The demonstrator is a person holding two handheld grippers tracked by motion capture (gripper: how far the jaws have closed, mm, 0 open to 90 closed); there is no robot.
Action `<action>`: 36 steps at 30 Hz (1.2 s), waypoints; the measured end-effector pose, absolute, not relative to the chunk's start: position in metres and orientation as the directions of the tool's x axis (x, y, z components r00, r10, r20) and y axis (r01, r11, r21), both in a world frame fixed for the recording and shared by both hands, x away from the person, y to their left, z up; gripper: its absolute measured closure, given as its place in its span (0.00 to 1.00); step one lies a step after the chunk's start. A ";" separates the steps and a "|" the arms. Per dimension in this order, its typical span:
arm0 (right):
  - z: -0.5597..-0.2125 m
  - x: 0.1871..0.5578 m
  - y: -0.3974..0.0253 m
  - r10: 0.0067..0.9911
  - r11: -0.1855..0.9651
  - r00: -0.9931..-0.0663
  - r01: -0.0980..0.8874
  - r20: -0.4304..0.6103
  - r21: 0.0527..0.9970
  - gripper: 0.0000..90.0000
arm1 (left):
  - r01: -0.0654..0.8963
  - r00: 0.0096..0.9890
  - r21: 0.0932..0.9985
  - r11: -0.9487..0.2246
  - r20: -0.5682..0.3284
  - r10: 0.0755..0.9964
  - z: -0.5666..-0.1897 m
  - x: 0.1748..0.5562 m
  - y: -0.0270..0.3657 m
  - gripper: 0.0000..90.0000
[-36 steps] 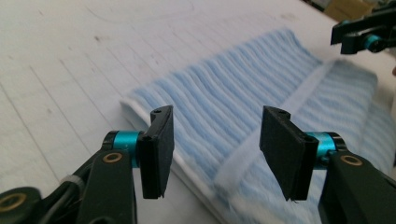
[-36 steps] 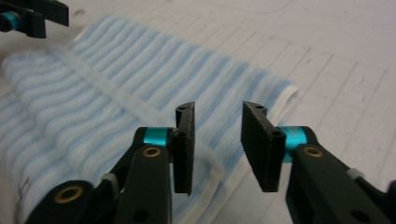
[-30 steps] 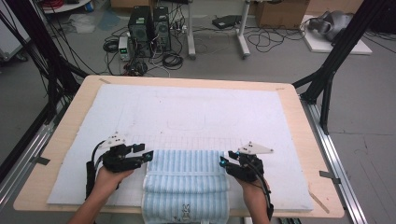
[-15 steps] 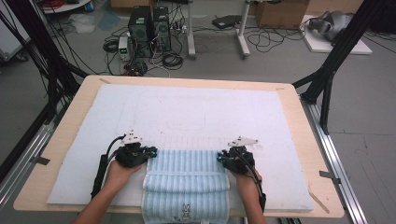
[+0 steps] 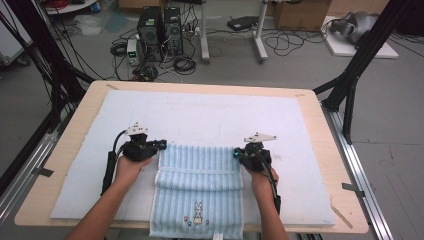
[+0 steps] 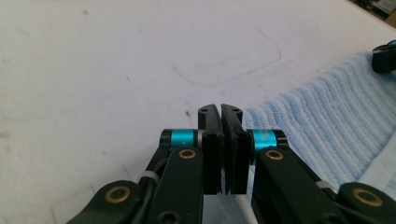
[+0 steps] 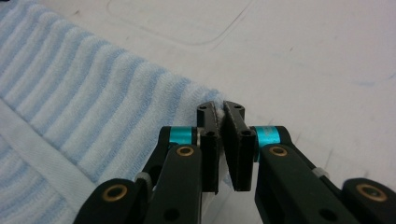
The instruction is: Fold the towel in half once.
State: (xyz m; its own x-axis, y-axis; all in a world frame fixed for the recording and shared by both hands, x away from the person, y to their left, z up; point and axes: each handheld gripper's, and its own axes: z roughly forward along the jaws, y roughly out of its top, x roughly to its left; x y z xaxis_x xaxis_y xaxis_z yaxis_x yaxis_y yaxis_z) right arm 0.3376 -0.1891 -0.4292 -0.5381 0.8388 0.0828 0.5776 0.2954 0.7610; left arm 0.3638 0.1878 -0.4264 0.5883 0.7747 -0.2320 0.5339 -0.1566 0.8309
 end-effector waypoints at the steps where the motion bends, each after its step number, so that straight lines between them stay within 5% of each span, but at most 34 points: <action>1: -0.427 0.343 -0.189 0.843 0.292 -0.532 0.573 0.077 0.766 0.95 | 0.529 0.586 0.835 -0.153 -0.229 0.777 -0.423 0.369 0.187 0.96; 24: -0.413 0.413 -0.182 0.902 0.246 -0.432 0.559 0.025 0.792 0.95 | 0.464 0.558 0.881 -0.093 -0.209 0.803 -0.416 0.428 0.180 0.95; 27: -0.416 0.415 -0.180 0.902 0.252 -0.431 0.565 0.021 0.785 0.92 | 0.494 0.534 0.867 -0.070 -0.239 0.811 -0.418 0.429 0.182 0.82; 31: -0.416 0.415 -0.182 0.914 0.201 -0.400 0.583 0.063 0.787 0.64 | 0.533 0.525 0.843 -0.065 -0.269 0.808 -0.419 0.428 0.186 0.58; 36: -0.410 0.406 -0.189 0.908 0.175 -0.409 0.567 0.091 0.805 0.55 | 0.526 0.549 0.847 -0.072 -0.274 0.790 -0.415 0.417 0.191 0.52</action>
